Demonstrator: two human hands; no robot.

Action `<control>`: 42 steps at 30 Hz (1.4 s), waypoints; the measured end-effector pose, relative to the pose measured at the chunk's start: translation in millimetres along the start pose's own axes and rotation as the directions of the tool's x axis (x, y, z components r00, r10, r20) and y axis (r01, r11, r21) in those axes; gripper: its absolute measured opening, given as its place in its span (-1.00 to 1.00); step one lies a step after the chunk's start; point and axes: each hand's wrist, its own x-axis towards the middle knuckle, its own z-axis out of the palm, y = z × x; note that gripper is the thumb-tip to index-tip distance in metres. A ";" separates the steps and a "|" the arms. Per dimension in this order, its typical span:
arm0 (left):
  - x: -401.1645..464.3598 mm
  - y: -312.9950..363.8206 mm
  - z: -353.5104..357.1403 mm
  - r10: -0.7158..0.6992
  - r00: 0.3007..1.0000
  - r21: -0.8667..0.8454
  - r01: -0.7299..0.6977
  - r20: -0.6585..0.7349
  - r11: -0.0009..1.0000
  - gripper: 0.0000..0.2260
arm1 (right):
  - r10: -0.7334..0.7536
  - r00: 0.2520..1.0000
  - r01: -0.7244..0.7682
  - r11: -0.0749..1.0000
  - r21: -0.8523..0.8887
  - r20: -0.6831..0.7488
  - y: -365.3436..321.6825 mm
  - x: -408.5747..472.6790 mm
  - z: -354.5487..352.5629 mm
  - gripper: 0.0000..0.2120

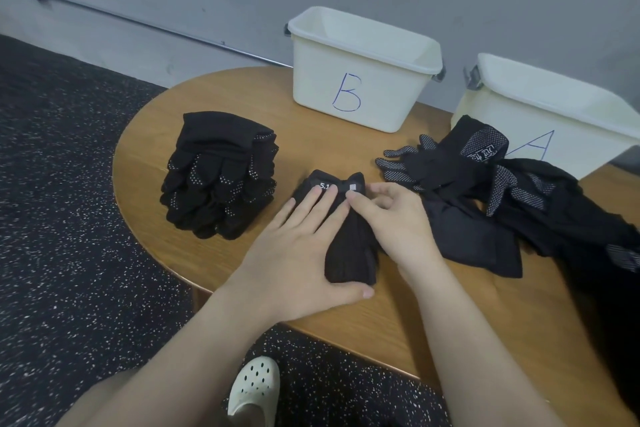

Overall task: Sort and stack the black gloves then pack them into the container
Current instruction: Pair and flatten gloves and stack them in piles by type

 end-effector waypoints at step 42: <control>-5.0 12.8 -28.4 -0.386 0.896 -0.896 -0.028 -0.219 0.443 -0.85 | -0.199 0.949 0.088 0.912 0.400 0.244 -17.7 -39.8 -25.8 -0.80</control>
